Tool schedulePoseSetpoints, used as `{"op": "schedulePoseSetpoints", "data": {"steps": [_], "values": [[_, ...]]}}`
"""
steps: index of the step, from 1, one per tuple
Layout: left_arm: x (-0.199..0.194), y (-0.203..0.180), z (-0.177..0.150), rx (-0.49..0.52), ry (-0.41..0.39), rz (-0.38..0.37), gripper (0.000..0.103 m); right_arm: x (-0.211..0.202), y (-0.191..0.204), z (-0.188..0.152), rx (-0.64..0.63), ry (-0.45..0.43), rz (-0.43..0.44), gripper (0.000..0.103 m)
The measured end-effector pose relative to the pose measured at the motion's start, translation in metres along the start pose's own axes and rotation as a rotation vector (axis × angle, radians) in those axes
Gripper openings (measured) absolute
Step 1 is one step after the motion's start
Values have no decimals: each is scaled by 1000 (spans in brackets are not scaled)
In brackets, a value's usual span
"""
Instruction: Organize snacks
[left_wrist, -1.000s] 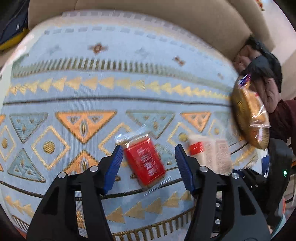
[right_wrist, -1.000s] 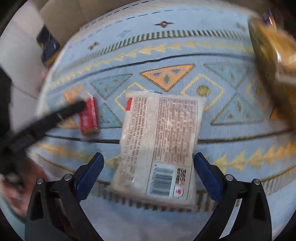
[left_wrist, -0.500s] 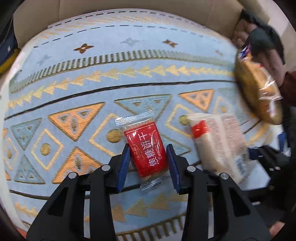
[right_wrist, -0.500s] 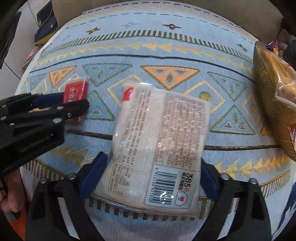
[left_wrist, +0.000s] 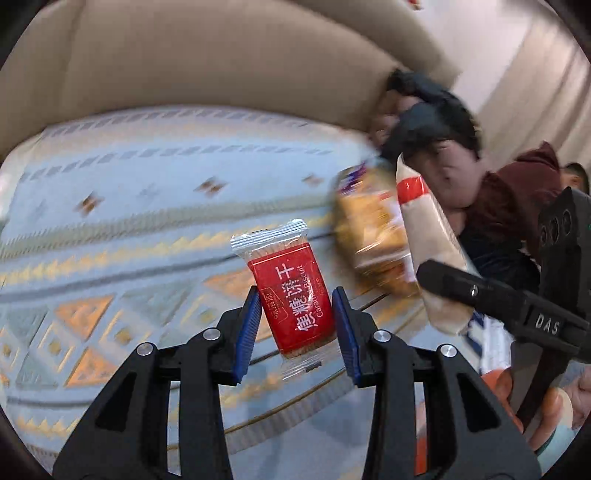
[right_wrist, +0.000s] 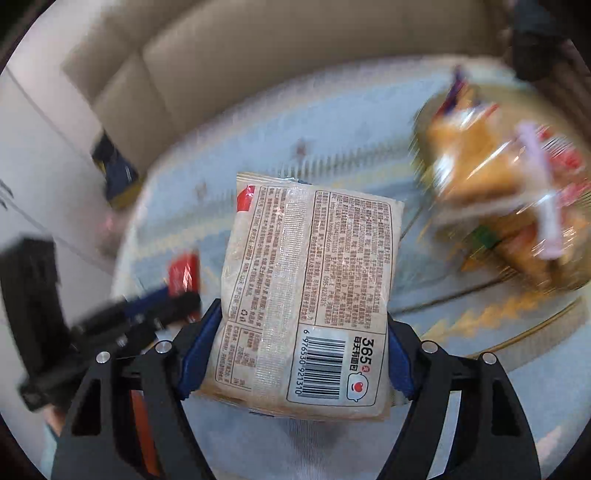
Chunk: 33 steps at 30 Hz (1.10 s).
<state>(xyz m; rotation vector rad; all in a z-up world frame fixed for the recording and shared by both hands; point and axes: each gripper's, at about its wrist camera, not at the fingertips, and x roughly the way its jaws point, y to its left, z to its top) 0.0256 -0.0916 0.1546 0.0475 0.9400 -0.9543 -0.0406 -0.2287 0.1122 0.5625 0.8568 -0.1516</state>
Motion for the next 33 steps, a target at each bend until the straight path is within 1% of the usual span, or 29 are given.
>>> {"op": "schedulePoseSetpoints", "data": {"steps": [1, 3, 4, 6, 7, 11, 13, 14, 15, 16, 18, 20, 22, 26, 29, 31, 33], "values": [[5, -18, 11, 27, -9, -21, 39, -22, -8, 8, 11, -57, -20, 76], [16, -41, 29, 49, -17, -70, 39, -47, -20, 19, 27, -111, -48, 76], [22, -50, 36, 54, -20, -86, 39, -66, -33, 29, 53, -151, -62, 76], [37, -74, 53, 68, -24, -128, 39, -87, -51, 41, 89, -195, -83, 76], [44, -83, 60, 76, -23, -141, 39, -99, -64, 48, 110, -219, -110, 76], [77, -118, 85, 105, -1, -175, 39, -122, -107, 73, 164, -261, -167, 76], [92, -127, 95, 105, 10, -186, 40, -122, -123, 83, 190, -255, -171, 76], [100, -132, 99, 110, 16, -188, 41, -118, -124, 87, 199, -253, -167, 76], [108, -136, 102, 114, 28, -183, 48, -117, -129, 90, 211, -251, -165, 76], [116, -136, 104, 112, 41, -173, 61, -113, -137, 94, 222, -244, -167, 77], [126, -133, 104, 102, 63, -156, 59, -107, -152, 99, 254, -207, -170, 85], [128, -125, 98, 85, 88, -162, 58, -101, -168, 102, 293, -188, -156, 85], [122, -112, 89, 83, 93, -141, 58, -96, -179, 95, 330, -171, -151, 85], [90, -79, 71, 47, 83, -106, 58, -94, -180, 78, 357, -137, -136, 85], [50, -47, 51, 28, 57, -31, 58, -88, -157, 67, 342, -104, -98, 85], [23, -26, 38, -2, 42, 15, 60, -79, -127, 62, 288, -71, -71, 85], [-7, -4, 20, -43, 18, 89, 62, -70, -92, 55, 213, -46, -57, 86]]}}
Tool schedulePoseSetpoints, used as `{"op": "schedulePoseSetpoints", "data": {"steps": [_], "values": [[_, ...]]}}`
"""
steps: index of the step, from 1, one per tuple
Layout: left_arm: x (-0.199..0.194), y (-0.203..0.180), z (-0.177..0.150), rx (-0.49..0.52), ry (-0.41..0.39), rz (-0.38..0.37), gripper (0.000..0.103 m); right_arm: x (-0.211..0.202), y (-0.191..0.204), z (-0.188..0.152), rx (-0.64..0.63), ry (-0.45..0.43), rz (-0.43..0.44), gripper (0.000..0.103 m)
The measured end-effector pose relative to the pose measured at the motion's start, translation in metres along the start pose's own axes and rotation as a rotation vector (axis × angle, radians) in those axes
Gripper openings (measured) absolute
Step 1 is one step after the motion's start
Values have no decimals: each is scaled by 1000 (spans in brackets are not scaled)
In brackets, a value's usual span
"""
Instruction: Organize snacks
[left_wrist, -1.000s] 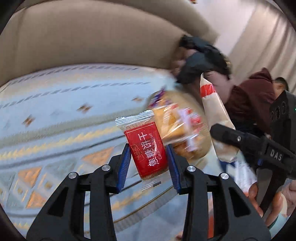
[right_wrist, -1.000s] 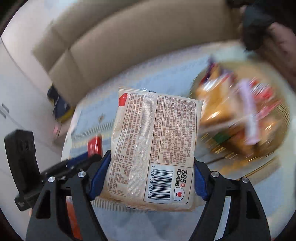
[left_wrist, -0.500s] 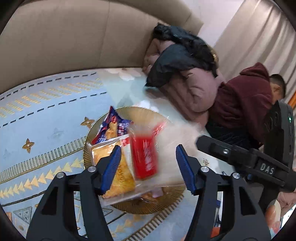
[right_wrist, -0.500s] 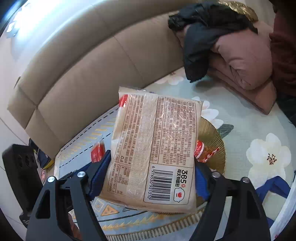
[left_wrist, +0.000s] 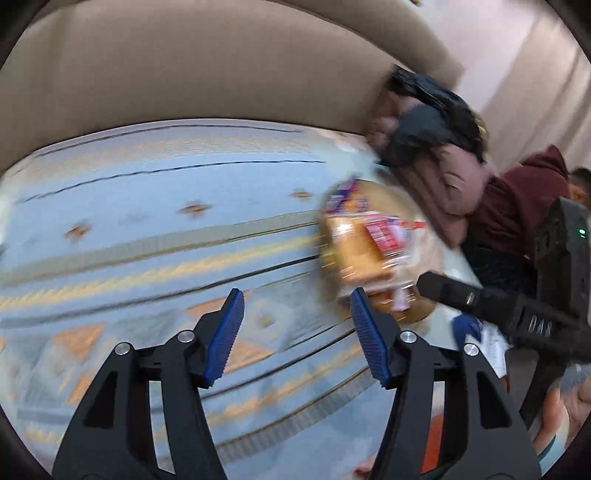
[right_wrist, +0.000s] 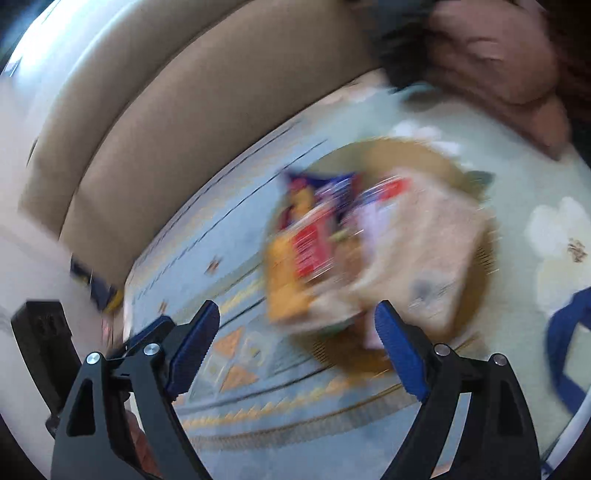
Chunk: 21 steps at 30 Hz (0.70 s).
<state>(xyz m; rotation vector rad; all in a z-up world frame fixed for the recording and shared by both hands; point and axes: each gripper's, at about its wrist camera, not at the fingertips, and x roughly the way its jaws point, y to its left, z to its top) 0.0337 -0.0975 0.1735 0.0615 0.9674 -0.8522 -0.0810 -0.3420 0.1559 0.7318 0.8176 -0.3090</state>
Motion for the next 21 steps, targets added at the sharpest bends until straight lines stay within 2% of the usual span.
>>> {"op": "schedulePoseSetpoints", "data": {"steps": [3, 4, 5, 8, 11, 14, 16, 18, 21], "values": [[-33, 32, -31, -54, -31, 118, 63, 17, 62, -33, -158, 32, 1, 87], [-43, 41, -44, -61, -42, 182, 65, 24, 85, -48, -227, 37, -14, 88], [-47, 46, -52, -66, -49, 229, 67, 29, 102, -61, -274, 34, -27, 95], [-54, 64, -82, -101, -72, 361, 71, 42, 135, -98, -380, 13, -52, 95], [-47, 73, -104, -133, -67, 419, 77, 54, 148, -128, -448, -1, -104, 98], [-35, 89, -112, -182, -18, 431, 80, 71, 146, -149, -493, 21, -166, 98], [-34, 93, -111, -168, -30, 474, 83, 82, 142, -156, -509, 52, -198, 98], [-32, 91, -107, -126, -54, 534, 91, 86, 140, -159, -513, 58, -215, 98], [-27, 91, -107, -110, -44, 566, 94, 90, 140, -158, -529, 44, -242, 98]]}}
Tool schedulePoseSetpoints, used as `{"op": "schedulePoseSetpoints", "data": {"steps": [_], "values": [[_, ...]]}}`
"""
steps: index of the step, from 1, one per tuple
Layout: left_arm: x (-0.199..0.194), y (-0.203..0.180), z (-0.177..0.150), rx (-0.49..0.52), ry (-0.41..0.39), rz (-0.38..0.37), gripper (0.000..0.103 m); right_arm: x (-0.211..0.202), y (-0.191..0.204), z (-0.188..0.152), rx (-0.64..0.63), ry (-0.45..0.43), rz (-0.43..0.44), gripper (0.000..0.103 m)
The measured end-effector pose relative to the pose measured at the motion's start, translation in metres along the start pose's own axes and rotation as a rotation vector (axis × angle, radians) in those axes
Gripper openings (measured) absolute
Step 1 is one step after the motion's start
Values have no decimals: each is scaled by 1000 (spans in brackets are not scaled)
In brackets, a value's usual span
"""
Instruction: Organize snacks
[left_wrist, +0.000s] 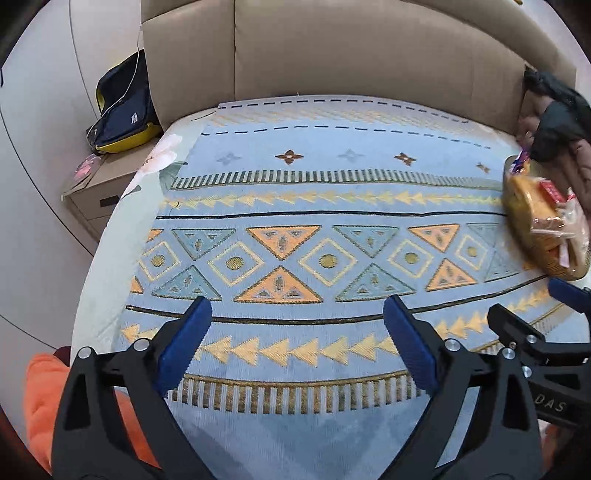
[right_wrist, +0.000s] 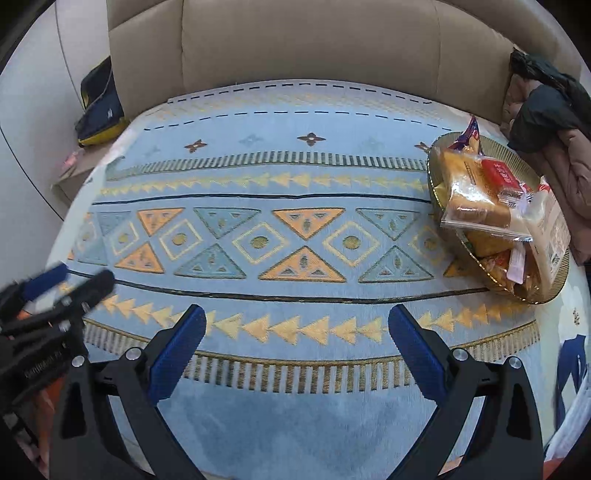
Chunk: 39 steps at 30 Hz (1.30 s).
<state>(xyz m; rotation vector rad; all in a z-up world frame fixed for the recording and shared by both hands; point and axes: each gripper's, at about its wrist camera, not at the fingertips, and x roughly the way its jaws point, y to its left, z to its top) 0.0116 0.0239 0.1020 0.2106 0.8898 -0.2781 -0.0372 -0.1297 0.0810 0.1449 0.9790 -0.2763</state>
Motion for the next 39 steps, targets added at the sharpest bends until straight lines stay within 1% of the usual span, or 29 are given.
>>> {"op": "schedulePoseSetpoints", "data": {"steps": [4, 7, 10, 15, 18, 19, 24, 27, 39], "values": [[9, -1, 0, 0, 35, 11, 96, 8, -1, -1, -9, 6, -16, 98], [15, -6, 1, 28, 34, 44, 96, 16, -5, -2, 8, 34, -5, 98], [19, -12, 2, 49, 38, 57, 96, 21, -9, -1, 19, 41, -4, 98], [23, -17, 0, 61, 50, 33, 96, 29, -16, 0, 41, 59, -4, 98], [23, -19, 0, 63, 39, 36, 96, 31, -18, 0, 51, 64, 2, 98], [23, -19, -1, 61, 35, 40, 98, 31, -18, 0, 52, 63, 2, 98], [30, -13, -2, 25, 78, 23, 100, 30, -15, 1, 36, 59, -6, 98], [30, -11, -2, 10, 77, 17, 100, 30, -14, 0, 27, 63, -10, 98], [32, -10, -2, 13, 88, 25, 100, 36, -16, -1, 37, 82, -15, 98]]}}
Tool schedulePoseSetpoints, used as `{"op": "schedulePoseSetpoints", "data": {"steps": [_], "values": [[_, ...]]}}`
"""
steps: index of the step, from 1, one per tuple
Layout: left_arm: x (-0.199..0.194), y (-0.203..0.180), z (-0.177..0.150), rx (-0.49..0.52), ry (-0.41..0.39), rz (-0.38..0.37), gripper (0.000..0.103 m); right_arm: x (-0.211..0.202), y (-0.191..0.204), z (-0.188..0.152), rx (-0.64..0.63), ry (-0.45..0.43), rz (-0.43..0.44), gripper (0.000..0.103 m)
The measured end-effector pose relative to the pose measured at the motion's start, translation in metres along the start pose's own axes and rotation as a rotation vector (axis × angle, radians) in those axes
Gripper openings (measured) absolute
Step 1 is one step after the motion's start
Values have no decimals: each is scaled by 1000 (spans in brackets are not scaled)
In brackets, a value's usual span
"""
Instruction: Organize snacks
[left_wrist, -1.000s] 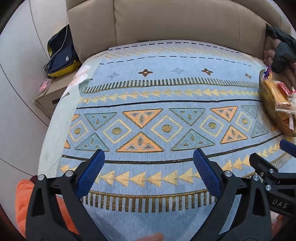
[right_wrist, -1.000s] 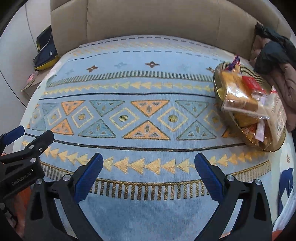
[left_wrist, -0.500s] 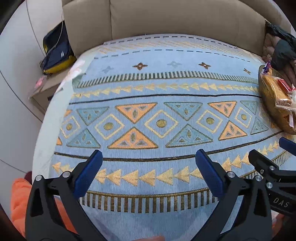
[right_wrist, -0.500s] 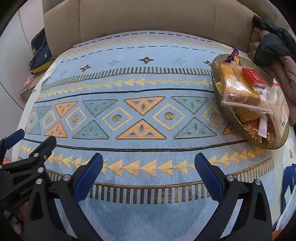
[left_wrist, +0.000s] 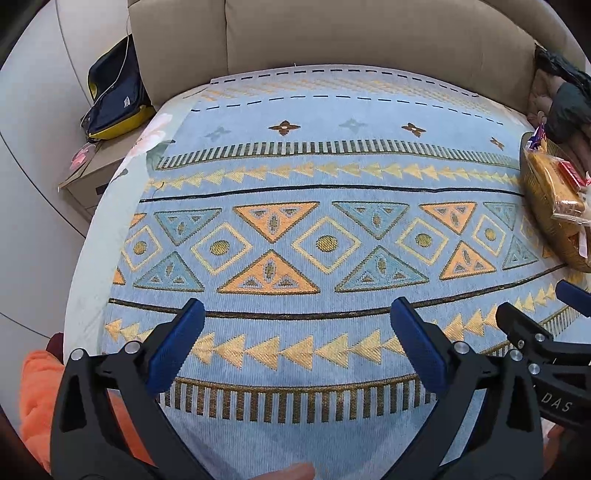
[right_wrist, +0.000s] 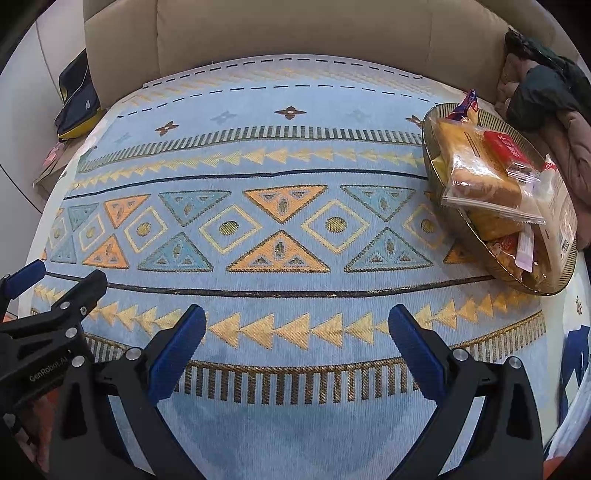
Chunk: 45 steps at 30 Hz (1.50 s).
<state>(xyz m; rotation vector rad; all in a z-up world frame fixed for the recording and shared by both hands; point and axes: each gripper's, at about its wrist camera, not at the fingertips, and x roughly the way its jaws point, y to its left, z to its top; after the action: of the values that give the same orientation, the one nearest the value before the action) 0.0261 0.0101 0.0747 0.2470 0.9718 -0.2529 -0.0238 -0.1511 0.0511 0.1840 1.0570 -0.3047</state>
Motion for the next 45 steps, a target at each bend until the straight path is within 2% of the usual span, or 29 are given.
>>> {"op": "schedulePoseSetpoints", "data": {"steps": [45], "values": [[9, 1, -2, -5, 38, -19, 100, 13, 5, -1, -8, 56, 10, 98]]}}
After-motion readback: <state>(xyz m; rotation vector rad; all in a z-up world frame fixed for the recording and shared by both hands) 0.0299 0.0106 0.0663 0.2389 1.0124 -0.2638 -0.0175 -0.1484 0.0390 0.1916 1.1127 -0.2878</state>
